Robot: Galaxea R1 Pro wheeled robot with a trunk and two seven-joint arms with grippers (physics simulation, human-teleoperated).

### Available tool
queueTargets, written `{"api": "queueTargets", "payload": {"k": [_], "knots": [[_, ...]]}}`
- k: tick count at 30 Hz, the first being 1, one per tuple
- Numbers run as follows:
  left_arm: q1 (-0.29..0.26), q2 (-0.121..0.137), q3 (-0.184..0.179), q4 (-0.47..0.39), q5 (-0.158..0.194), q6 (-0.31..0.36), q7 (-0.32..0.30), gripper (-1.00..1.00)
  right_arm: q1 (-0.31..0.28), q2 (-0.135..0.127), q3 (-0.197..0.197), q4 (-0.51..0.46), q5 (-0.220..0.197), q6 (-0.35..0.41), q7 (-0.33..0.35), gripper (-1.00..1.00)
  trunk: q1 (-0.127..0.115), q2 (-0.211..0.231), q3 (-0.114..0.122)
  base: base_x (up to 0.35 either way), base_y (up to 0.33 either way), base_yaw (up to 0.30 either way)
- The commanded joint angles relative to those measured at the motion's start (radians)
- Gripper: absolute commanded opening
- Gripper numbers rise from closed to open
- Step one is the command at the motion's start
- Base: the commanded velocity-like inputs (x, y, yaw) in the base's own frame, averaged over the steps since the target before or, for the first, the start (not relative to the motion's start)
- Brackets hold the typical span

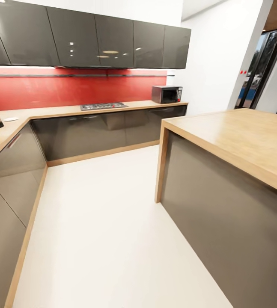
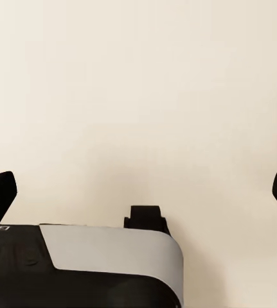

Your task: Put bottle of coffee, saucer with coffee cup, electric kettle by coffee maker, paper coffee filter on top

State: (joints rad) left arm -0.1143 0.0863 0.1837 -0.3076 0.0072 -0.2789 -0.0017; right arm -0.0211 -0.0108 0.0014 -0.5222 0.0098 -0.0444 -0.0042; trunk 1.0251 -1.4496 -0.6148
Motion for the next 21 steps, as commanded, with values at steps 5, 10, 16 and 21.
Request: {"api": "queueTargets", "payload": {"k": [5,10,16,21], "knots": [[-0.001,-0.001,0.000,0.001,0.000,-0.006,0.000,1.00,0.000,0.000,0.000,0.001,0.001,-0.003,0.000,1.00,0.000,0.000,-0.006,0.068,-0.264,0.233],[-0.001,0.000,0.001,0.001,0.001,-0.009,0.000,1.00,0.000,0.000,0.000,0.001,0.001,-0.003,0.001,1.00,0.000,0.000,-0.010,0.120,-0.257,0.233],[-0.001,0.000,0.000,0.001,-0.001,-0.010,-0.001,1.00,0.000,0.000,0.000,0.001,0.001,-0.003,0.001,1.00,0.000,0.000,-0.016,0.036,-0.217,0.233],[-0.001,0.000,0.002,0.001,0.000,-0.010,-0.001,1.00,0.000,0.000,0.000,0.001,0.001,-0.003,0.001,1.00,0.000,0.000,-0.021,0.002,-0.094,0.233]]}}
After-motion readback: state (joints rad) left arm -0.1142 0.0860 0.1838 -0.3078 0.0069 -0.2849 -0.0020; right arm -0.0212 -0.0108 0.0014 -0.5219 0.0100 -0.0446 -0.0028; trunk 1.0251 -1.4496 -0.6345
